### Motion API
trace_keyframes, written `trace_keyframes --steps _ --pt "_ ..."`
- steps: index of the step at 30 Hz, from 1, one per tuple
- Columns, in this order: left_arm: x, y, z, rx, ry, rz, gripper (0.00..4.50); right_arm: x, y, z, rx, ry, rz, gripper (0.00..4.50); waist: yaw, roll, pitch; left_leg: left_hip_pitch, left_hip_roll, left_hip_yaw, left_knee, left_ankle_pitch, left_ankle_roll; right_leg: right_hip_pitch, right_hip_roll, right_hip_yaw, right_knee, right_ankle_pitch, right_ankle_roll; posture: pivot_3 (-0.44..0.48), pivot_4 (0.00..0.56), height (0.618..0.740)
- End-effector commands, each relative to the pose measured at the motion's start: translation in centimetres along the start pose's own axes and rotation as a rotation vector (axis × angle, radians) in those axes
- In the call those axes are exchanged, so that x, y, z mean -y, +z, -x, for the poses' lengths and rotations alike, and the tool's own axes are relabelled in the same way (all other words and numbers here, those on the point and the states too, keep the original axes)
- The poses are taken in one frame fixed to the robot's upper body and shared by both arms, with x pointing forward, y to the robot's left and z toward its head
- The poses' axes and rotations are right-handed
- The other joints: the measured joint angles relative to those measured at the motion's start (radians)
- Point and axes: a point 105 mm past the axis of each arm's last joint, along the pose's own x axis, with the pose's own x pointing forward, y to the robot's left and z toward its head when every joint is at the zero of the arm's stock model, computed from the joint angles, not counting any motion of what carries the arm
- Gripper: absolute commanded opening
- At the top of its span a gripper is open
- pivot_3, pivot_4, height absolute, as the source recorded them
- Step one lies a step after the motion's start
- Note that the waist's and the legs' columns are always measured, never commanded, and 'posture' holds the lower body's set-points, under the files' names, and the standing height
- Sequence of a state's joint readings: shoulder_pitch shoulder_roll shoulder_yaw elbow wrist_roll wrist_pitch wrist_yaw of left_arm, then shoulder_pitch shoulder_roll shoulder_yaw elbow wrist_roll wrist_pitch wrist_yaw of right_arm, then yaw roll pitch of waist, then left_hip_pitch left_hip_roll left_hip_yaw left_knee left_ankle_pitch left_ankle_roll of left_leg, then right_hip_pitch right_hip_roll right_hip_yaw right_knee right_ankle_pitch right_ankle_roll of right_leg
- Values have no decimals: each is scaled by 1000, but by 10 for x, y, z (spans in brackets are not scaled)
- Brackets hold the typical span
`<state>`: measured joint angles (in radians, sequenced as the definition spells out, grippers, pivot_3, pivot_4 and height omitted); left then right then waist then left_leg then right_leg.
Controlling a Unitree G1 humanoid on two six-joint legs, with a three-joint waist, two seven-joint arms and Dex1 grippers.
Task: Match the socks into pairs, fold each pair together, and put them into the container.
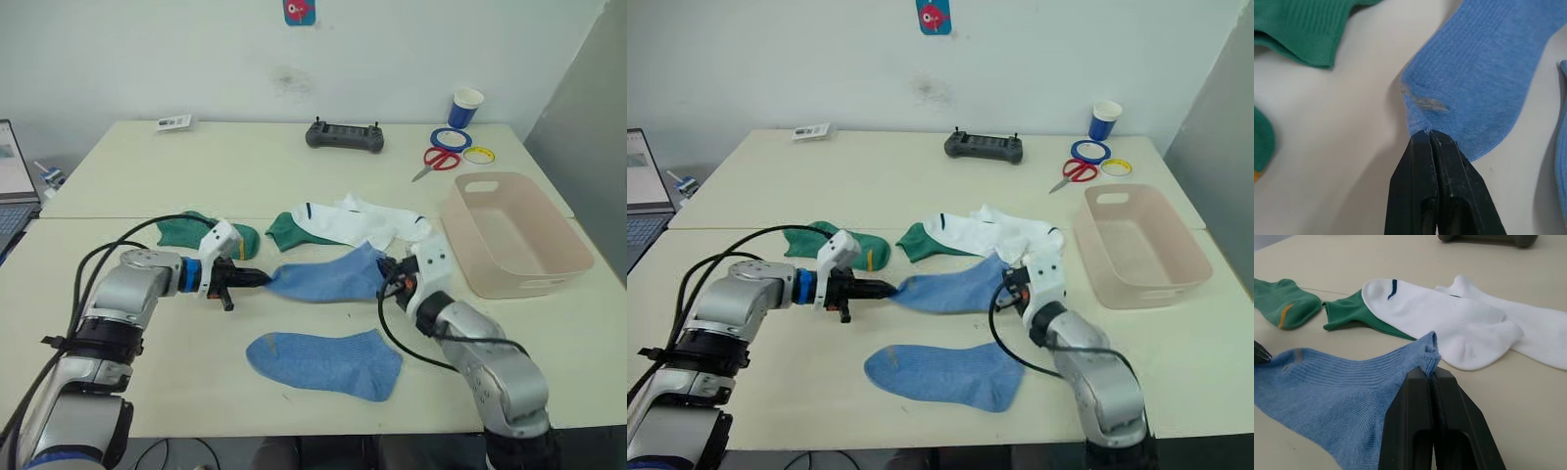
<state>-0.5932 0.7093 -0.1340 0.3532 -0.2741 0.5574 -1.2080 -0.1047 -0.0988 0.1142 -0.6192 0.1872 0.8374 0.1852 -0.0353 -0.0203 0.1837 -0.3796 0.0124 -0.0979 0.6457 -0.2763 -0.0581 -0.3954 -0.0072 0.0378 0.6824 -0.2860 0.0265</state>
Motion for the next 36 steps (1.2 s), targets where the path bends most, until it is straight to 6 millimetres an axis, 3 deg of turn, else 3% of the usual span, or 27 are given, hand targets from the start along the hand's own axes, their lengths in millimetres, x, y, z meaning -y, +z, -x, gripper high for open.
trace_keyframes --steps 1,7,10,23,30,32,36 --pt "4 8 -8 29 4 -34 0 -2 4 11 44 3 1 46 0 0 0 0 0 0 0 0 0 0 0 0 0 0 0 0 150 740" --pt "4 5 -12 27 -8 0 0 11 -16 19 -6 -31 -6 46 0 0 0 0 0 0 0 0 0 0 0 0 0 0 0 0 150 740" --pt "11 -1 -8 7 -39 42 0 5 -24 21 -32 0 -9 46 -3 0 0 1 1 0 0 0 0 0 1 0 0 0 0 0 150 740" --pt "7 -16 4 34 58 156 0 -7 -20 -4 -34 81 20 46 -12 0 0 1 1 0 0 0 0 1 1 1 0 0 0 0 150 740" --pt "1 -19 3 35 128 201 0 6 -25 -3 -67 26 5 46 -12 0 0 2 1 0 0 0 0 1 1 0 0 0 0 0 150 740" --pt "2 -16 4 42 132 190 0 9 -26 0 -76 15 0 481 -12 0 0 2 1 0 0 0 0 1 1 0 0 0 0 0 150 740" --pt "3 -13 11 45 136 140 862 12 -25 9 -95 13 13 1693 -12 0 0 2 1 0 0 0 0 1 1 0 0 0 0 0 150 740"
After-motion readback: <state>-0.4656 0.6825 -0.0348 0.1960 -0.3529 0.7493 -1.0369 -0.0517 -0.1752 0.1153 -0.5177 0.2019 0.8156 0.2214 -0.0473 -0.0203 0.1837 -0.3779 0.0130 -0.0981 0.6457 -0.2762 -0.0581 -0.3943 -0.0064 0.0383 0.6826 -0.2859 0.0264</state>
